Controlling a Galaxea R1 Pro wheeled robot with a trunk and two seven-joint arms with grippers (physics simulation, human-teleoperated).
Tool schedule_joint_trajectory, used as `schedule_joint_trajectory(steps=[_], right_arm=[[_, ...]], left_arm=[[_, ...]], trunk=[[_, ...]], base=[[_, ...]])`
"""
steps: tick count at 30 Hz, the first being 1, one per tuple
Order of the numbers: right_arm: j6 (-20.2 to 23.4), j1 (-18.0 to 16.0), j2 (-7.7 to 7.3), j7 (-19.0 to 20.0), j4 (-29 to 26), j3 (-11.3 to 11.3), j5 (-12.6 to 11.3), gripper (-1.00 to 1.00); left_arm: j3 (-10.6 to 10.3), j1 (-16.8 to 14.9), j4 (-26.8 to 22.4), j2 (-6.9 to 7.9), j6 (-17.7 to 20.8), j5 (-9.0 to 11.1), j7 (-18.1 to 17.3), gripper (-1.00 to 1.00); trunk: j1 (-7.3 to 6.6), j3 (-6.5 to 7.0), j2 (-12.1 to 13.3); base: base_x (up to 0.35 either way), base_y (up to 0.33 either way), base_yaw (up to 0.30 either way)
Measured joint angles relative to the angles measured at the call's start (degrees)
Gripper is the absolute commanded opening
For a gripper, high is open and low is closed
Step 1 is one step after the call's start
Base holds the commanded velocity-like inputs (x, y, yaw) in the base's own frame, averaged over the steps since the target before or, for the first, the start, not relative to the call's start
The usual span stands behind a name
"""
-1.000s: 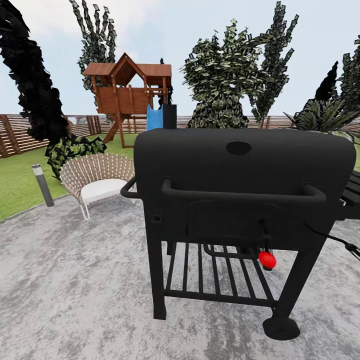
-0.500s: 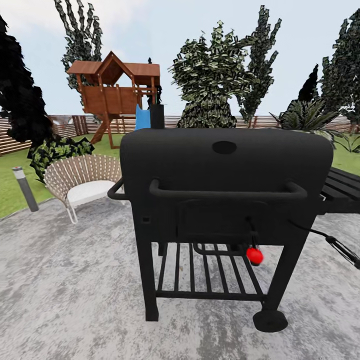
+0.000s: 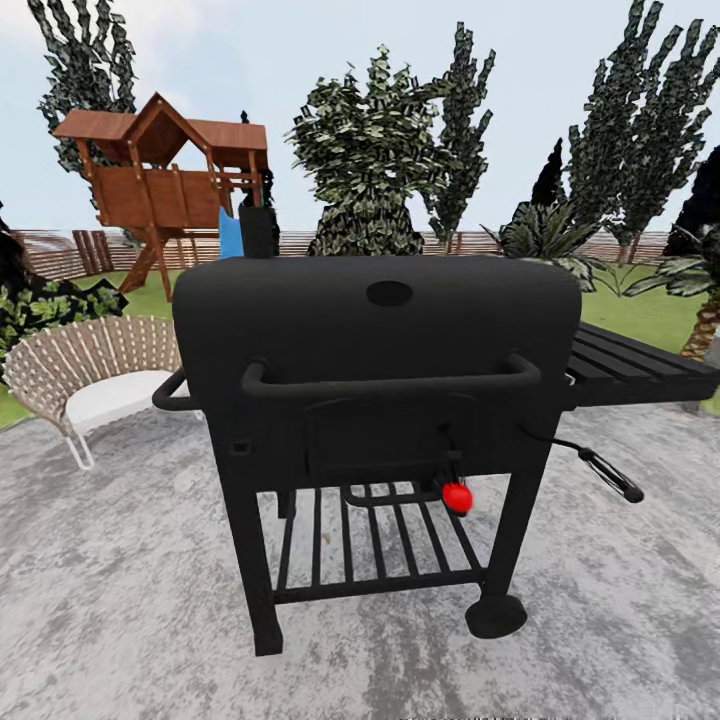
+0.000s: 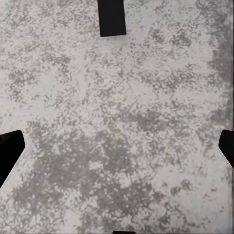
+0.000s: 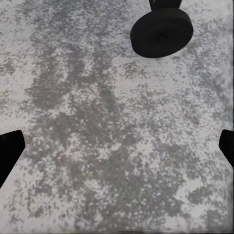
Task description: In the garden, pick up the pesticide atomizer on the floor and spray pesticide onto both trees until each tree trunk is fully covered.
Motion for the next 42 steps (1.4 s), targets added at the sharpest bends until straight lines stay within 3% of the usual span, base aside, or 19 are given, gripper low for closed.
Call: schedule_joint_trajectory(steps=[6,19,42], right_arm=[[0.1,0.0,-0.03,0.2,0.0,-3.8,-0.1,1.00],[0.0,0.0,-0.03,0.2,-0.3,-4.5,0.0,1.00],[0.1,0.0,-0.03,0.3,-0.3,-4.5,0.0,1.00]], left_arm=[[0.0,0.0,0.0,0.04,0.0,0.0,0.0,1.00],[0.0,0.0,0.0,0.09,0.0,0.0,0.1,1.00],[0.1,0.0,-0.1,0.24,0.1,0.1,0.1,1.00]], trunk=[[0.00,-0.09,0.0],[0.00,-0.10,0.0],[5.05,-4.22,-9.2]], base=[[0.000,0.000,-0.300],[0.000,0.000,-0.297],[0.000,0.000,-0.297]])
